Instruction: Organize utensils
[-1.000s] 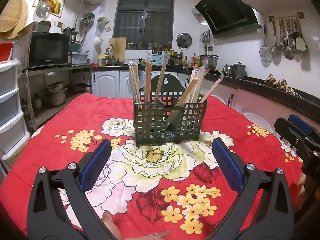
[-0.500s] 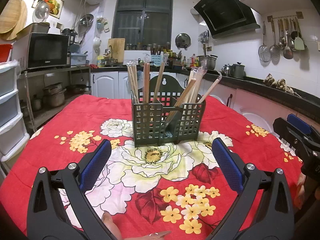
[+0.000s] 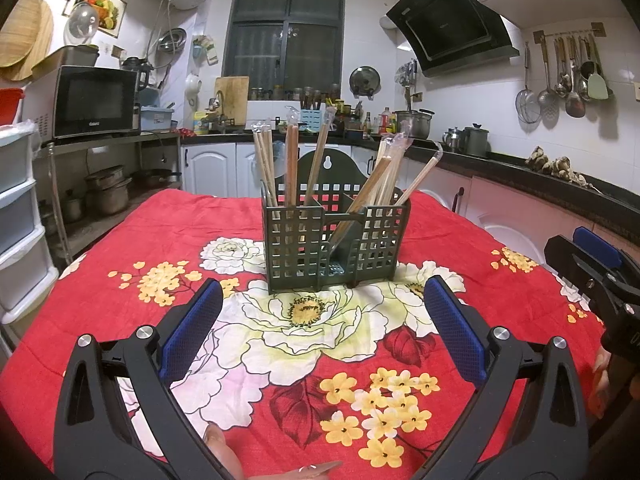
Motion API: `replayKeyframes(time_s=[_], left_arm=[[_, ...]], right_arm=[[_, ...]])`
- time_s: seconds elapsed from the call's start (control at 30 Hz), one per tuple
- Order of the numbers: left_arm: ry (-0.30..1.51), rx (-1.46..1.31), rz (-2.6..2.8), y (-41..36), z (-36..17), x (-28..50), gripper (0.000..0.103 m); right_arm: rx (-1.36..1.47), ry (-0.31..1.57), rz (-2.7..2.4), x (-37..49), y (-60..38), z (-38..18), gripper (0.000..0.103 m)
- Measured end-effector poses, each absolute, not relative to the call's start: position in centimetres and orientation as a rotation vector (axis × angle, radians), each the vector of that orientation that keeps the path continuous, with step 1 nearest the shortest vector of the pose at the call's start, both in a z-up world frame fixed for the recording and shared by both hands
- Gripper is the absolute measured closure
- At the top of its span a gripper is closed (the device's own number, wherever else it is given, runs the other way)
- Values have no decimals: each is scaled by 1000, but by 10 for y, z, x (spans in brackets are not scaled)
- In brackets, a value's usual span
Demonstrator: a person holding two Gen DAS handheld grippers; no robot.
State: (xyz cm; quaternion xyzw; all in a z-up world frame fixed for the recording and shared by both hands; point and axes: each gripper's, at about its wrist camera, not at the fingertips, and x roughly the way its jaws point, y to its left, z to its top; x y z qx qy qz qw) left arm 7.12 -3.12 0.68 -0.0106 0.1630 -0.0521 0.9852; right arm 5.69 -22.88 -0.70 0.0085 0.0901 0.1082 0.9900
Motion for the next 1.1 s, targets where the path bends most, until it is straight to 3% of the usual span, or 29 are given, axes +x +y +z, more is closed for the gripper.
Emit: replayKeyframes(time_s=[0.9, 1.1], left_arm=[[435, -49, -76, -16, 10, 85, 10], [608, -37, 61, 34, 15, 127, 10]], right_arm=[[35, 211, 196, 58, -233, -8, 6], [-33, 450, 60, 107, -257, -9, 6]])
